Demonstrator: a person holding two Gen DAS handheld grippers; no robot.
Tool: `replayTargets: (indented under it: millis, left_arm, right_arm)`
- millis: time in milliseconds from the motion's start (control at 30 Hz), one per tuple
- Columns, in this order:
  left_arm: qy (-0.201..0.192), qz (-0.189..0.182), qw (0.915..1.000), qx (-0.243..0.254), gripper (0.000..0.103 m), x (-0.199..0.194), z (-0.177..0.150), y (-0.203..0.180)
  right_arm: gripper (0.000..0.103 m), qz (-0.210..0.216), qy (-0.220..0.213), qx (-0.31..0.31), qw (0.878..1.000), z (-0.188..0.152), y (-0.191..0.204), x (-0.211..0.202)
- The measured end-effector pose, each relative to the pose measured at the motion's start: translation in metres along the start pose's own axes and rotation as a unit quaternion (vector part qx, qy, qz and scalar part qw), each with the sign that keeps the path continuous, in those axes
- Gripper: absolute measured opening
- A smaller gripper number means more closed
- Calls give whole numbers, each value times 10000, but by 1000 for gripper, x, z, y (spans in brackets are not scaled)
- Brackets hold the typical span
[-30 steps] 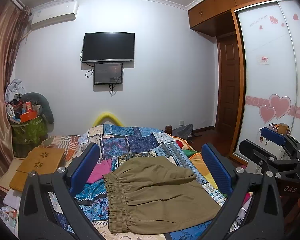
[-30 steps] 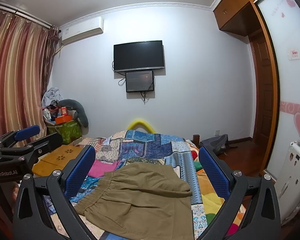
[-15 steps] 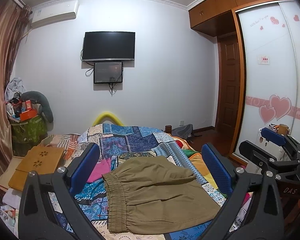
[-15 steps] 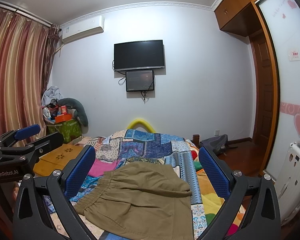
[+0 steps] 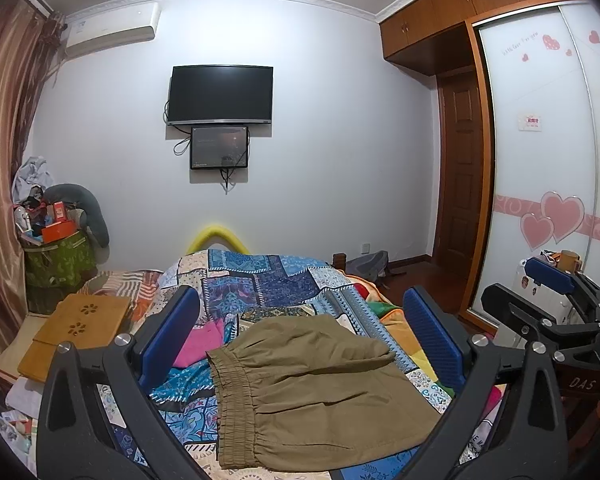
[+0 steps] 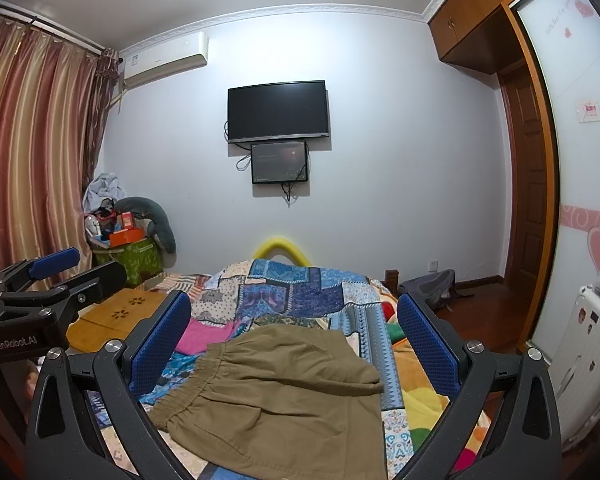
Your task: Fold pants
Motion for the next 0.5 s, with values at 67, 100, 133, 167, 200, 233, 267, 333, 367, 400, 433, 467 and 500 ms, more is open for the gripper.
replayTargets:
  millis: [67, 100, 133, 167, 200, 233, 267, 333, 367, 400, 433, 467, 500]
  left_arm:
    - [0, 1, 10000, 2, 103, 0, 0, 0]
    - [-1, 6, 10000, 0, 103, 0, 0, 1]
    - [-2, 7, 10000, -3, 103, 0, 0, 1]
    - [-3, 6, 10000, -7, 103, 0, 0, 1]
    - [0, 7, 10000, -3, 103, 0, 0, 1]
    - [0, 8, 10000, -1, 103, 0, 0, 1]
    - [-7, 8, 10000, 5, 103, -1, 0, 1]
    - [-14, 22, 10000, 12, 103, -1, 0, 1]
    - [-15, 27, 10000, 14, 103, -1, 0, 2]
    - [-10, 28, 10000, 14, 103, -1, 0, 1]
    - [-5, 25, 10000, 10, 103, -1, 0, 1]
    - [0, 22, 10000, 4, 103, -1, 0, 1]
    - [3, 19, 10000, -1, 103, -1, 0, 2]
  right_arm:
    - [102, -1, 0, 3, 10000, 0, 0, 0]
    - [102, 2, 1, 3, 10000, 0, 0, 0]
    - [102, 0, 2, 4, 10000, 0, 0, 0]
    - [102, 2, 3, 4, 10000, 0, 0, 0]
    - [102, 2, 3, -1, 10000, 0, 1, 0]
    - [102, 5, 0, -4, 10000, 0, 1, 0]
    - [102, 3, -4, -9, 10000, 0, 1, 0]
    - [102, 8, -4, -17, 10000, 0, 1, 0]
    - [102, 12, -9, -19, 10000, 0, 1, 0]
    - [102, 12, -12, -21, 10000, 1, 1, 0]
    - [102, 14, -8, -21, 10000, 1, 1, 0]
    - [102, 12, -3, -20, 10000, 0, 1, 0]
    - [102, 13, -1, -22, 10000, 0, 1, 0]
Point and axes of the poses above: each gripper's, at about its wrist camera, not at the fingertips, and x roughly the way its jaws point, y to its left, z to its top, the point moved 3 cm from there along x, roughly the way its jaws point, and after that the axes turned 10 degrees about x, right-handed, at the moved point
